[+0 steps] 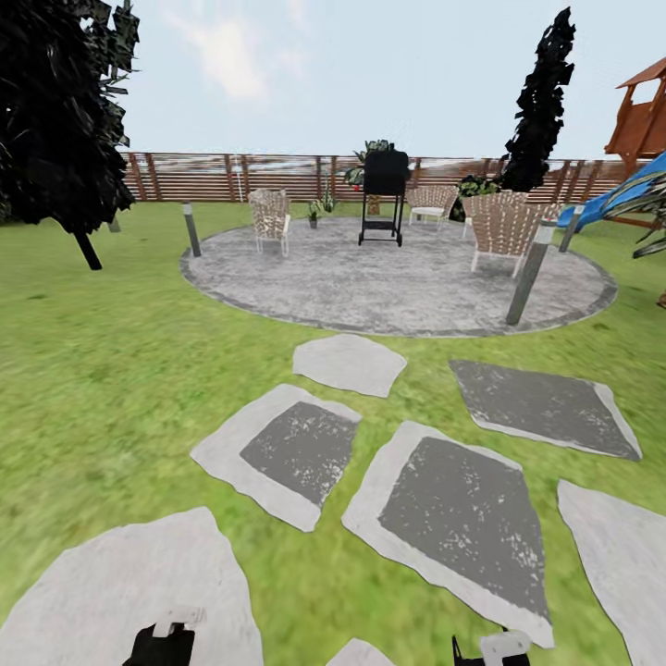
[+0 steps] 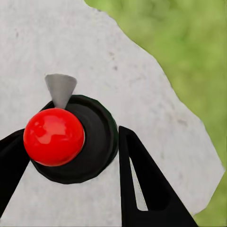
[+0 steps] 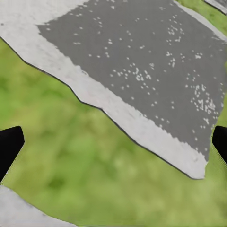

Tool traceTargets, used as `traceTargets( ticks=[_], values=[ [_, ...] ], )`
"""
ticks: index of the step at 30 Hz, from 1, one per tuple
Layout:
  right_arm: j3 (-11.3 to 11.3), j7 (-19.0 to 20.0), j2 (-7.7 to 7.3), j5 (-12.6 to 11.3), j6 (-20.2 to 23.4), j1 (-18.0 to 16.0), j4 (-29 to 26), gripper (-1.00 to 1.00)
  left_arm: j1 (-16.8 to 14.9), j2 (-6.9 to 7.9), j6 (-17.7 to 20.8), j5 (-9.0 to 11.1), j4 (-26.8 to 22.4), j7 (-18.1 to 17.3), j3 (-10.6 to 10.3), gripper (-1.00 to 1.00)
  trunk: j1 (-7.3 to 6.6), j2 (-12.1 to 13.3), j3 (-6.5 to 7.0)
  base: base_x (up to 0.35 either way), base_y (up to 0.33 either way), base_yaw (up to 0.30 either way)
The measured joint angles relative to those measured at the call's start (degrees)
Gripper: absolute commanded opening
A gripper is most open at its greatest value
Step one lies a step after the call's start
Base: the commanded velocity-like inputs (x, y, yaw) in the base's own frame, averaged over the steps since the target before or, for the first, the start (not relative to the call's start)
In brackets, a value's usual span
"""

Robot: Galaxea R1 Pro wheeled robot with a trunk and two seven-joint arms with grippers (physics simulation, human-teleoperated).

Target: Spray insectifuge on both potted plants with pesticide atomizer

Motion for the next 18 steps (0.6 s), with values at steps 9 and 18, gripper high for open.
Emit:
traceTargets(
  ticks=[9,18],
  values=[
    [0.0,-0.1,0.15,-0.1,0.0,0.0,-0.1,1.00,0.0,0.05,0.0,0.0,-0.1,0.0,0.0,-1.00,0.00,0.0,0.00,0.338,0.000,0.000],
    [0.0,-0.1,0.18,0.0,0.0,0.0,-0.1,1.00,0.0,0.04,0.0,0.0,-0.1,0.0,-0.1,-1.00,0.00,0.0,0.00,0.338,0.000,0.000]
  ],
)
